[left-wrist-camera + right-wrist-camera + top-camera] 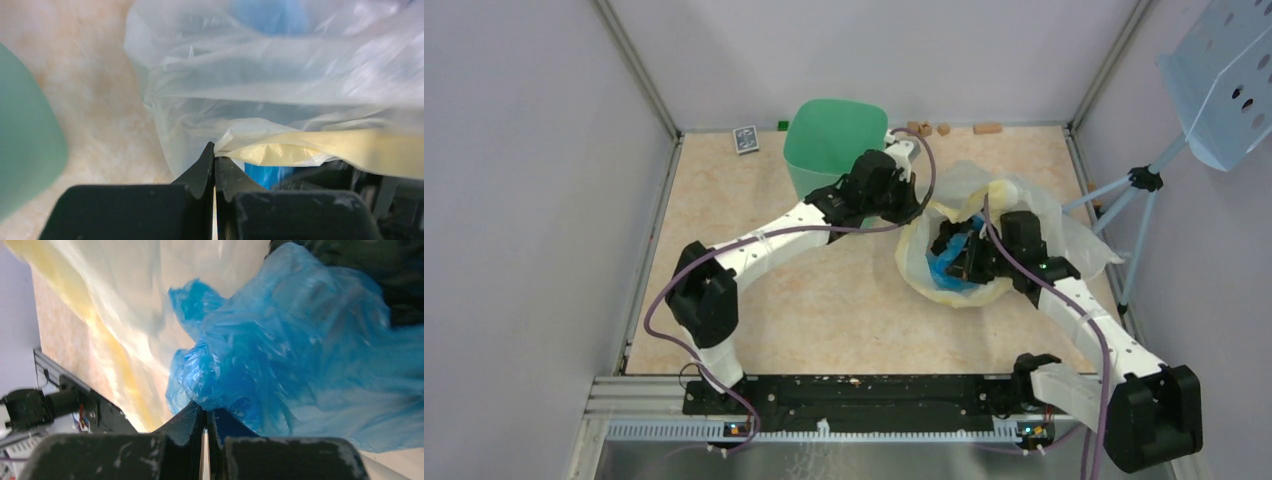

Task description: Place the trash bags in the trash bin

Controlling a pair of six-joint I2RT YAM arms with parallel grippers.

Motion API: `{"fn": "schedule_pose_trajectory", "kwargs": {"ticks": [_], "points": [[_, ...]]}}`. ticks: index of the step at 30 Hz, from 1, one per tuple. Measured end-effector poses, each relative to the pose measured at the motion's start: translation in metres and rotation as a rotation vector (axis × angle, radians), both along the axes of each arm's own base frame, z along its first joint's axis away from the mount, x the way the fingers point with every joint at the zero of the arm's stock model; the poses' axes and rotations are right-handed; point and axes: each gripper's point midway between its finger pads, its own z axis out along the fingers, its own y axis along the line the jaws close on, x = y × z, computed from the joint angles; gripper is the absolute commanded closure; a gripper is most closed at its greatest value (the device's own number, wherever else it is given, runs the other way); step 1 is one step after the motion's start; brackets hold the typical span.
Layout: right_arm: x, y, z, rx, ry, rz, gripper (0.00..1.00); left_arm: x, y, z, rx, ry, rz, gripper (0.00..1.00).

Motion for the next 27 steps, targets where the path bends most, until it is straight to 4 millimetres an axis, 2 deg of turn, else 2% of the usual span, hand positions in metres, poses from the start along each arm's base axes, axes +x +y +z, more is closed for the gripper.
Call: {"fn": "schedule_pose_trajectory", "kwargs": {"ticks": [7, 10, 16, 20, 23, 25, 27], "points": [[-0.033, 0.03, 0.0, -0.049, -0.035, 0.186, 1.0, 0.053, -0.008, 0.091, -0.11, -0.144, 0.049, 1.0], [-0.041, 0.032, -0.005, -0.073, -0.021, 0.217, 1.0, 0.071, -0.015, 0.106, -0.141, -0.169, 0.052, 1.0], [-0.044, 0.021, -0.018, -0.134, 0.028, 0.182, 1.0, 0.074, -0.021, 0.09, -0.124, -0.133, 0.046, 1.0], [-0.041, 0.02, -0.007, -0.125, -0.014, 0.166, 1.0, 0.075, -0.019, 0.072, -0.114, -0.11, 0.061, 1.0], [-0.033, 0.026, 0.027, -0.076, -0.131, 0.164, 1.0, 0.07, -0.015, 0.042, -0.08, -0.061, 0.065, 1.0], [-0.026, 0.032, 0.059, -0.025, -0.234, 0.168, 1.0, 0.065, -0.01, 0.018, -0.052, -0.016, 0.07, 1.0], [-0.02, 0.037, 0.093, 0.028, -0.342, 0.166, 1.0, 0.062, -0.008, 0.004, -0.037, 0.001, 0.07, 1.0]]}}
